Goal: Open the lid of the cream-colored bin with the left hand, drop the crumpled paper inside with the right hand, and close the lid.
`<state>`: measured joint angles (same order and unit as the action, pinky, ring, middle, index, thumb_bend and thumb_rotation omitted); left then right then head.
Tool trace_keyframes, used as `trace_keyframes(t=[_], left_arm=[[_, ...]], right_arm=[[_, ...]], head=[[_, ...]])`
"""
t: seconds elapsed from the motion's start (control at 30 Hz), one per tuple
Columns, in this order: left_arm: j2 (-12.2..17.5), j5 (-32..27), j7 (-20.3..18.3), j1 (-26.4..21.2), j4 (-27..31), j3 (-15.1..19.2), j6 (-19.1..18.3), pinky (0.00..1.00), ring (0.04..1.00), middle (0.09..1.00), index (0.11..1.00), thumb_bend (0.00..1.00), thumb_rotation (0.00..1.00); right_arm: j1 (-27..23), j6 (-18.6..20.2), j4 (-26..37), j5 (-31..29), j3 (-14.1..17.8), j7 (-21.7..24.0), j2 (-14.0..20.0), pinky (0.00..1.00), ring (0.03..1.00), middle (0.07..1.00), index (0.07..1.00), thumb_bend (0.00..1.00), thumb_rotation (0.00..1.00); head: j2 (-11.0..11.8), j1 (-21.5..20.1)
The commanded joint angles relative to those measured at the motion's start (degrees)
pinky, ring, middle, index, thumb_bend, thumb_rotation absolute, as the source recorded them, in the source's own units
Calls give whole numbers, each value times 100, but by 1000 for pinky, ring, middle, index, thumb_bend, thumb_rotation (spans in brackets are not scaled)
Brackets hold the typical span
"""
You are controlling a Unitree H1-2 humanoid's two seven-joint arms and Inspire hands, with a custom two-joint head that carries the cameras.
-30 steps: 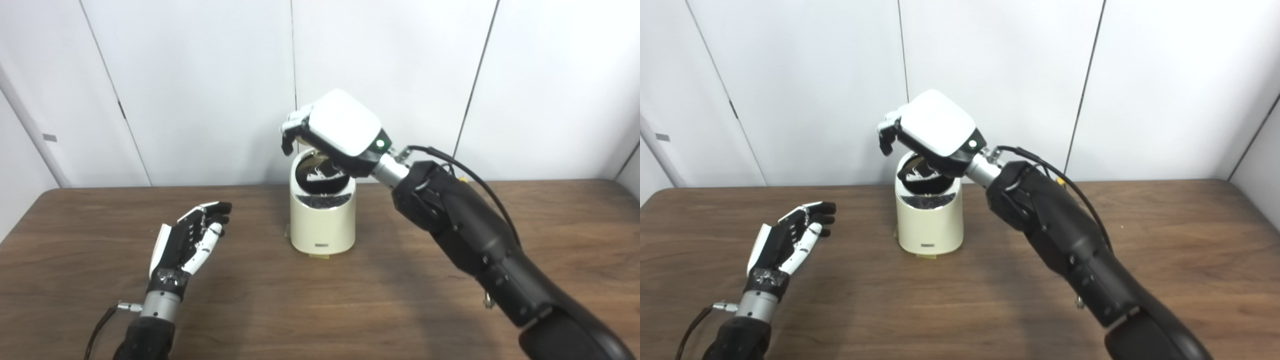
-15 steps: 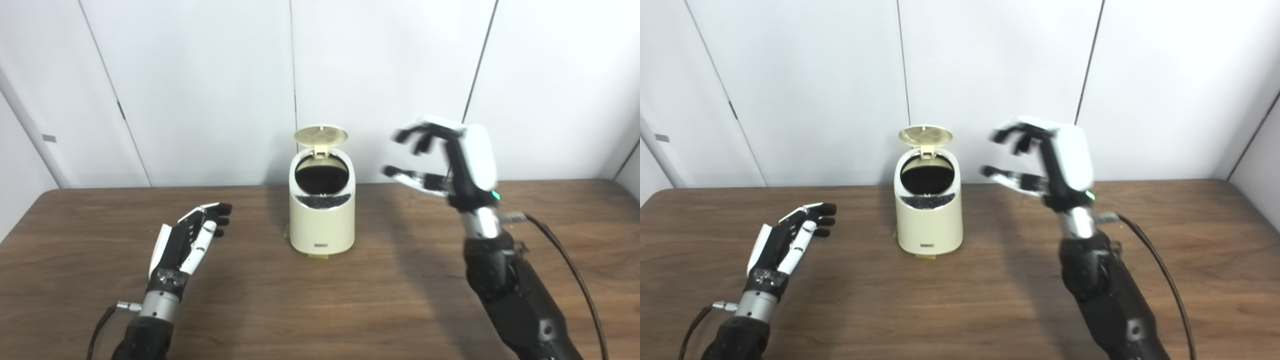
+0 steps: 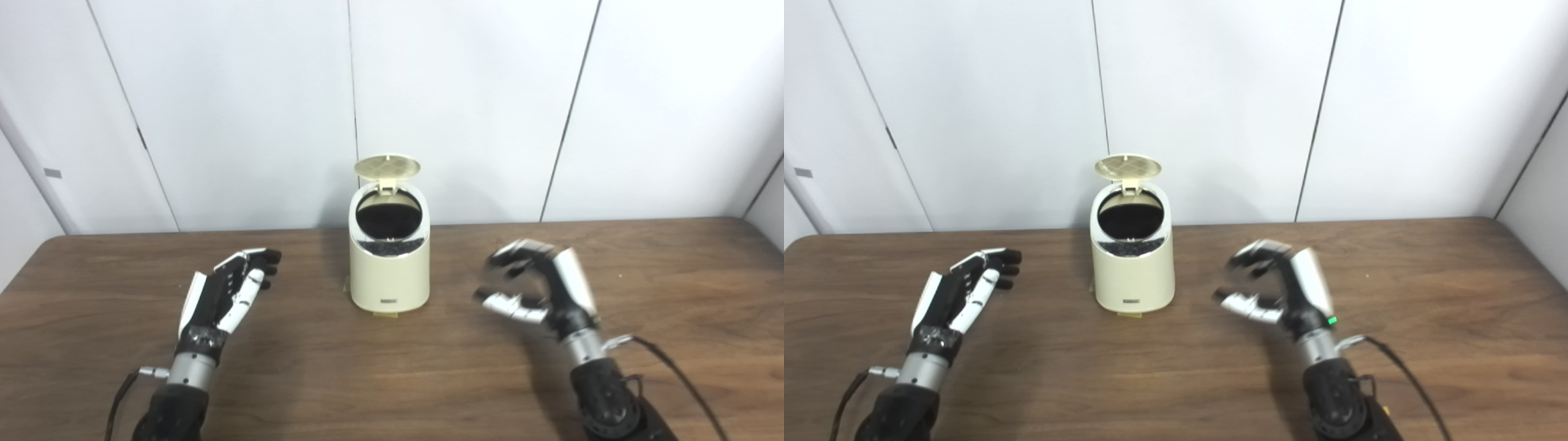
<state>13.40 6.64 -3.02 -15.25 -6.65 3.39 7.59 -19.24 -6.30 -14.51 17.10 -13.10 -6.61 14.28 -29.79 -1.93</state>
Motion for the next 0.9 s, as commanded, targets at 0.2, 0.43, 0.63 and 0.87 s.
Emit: trace_keyframes(t=[0.2,0.43,0.63,0.87], left_arm=[[691,786,-218,-1648,517,-250,-545,743,813,778,766,504,896],[1077,1565,-1023,-2896,760,-932,-1906,866,877,832,809,671,1000],[1031,1896,-1361,-3812,452,-1341,-2296,791,844,827,797,729,1000],[711,2499,-1222,-4345,204,-1786,-2462,823,836,815,781,739,1000]], right_arm=[[-331,140,124,178,34,769,200,867,943,963,935,503,717],[-272,169,193,297,19,912,156,925,990,1000,989,488,727],[-255,80,154,271,63,971,134,932,998,1000,999,505,794],[-253,150,224,362,61,1023,152,935,1000,1000,1000,498,801]], head=[[-22,-18],[-15,2],[-14,-18],[-50,27]])
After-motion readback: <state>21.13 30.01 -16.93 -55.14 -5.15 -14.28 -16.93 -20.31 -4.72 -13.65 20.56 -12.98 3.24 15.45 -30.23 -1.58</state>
